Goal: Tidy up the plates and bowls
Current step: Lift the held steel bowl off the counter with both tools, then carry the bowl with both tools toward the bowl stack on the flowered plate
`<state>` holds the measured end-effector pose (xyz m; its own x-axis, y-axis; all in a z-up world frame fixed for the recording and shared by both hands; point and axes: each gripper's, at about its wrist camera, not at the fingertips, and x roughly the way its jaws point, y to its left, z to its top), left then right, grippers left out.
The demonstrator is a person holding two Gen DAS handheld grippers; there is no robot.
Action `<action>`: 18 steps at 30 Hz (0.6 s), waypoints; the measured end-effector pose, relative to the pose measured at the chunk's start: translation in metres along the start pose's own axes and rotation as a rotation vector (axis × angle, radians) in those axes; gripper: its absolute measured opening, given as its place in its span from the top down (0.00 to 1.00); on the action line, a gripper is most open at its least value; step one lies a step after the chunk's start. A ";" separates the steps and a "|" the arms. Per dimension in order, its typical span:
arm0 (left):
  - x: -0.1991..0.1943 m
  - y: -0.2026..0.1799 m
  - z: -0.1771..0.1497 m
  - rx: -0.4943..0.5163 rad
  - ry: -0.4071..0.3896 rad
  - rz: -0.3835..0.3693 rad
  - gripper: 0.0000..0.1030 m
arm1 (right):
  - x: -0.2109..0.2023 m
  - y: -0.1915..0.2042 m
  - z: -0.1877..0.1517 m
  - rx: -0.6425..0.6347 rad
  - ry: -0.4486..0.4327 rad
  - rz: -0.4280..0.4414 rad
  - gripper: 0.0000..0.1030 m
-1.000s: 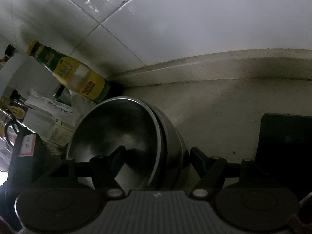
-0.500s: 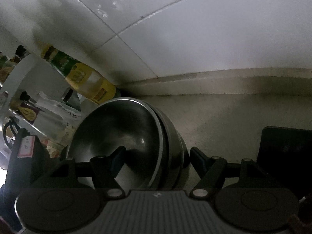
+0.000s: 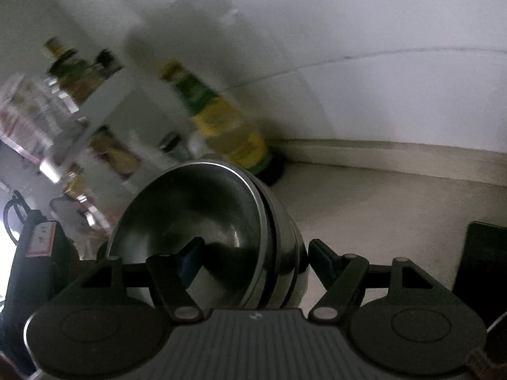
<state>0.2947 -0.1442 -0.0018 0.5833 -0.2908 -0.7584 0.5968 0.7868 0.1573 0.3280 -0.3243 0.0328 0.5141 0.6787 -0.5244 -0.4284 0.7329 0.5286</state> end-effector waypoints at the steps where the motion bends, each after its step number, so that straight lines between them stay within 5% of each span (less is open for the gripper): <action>1: -0.010 -0.002 -0.004 -0.008 -0.005 0.008 0.00 | -0.003 0.010 -0.002 -0.014 -0.001 0.006 0.34; 18: -0.137 -0.046 -0.122 -0.153 0.065 0.082 0.00 | 0.002 0.153 -0.089 -0.155 0.097 0.063 0.34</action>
<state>0.1198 -0.0745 0.0179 0.5869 -0.1905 -0.7869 0.4549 0.8816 0.1259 0.1977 -0.2067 0.0530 0.4114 0.7196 -0.5595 -0.5709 0.6819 0.4572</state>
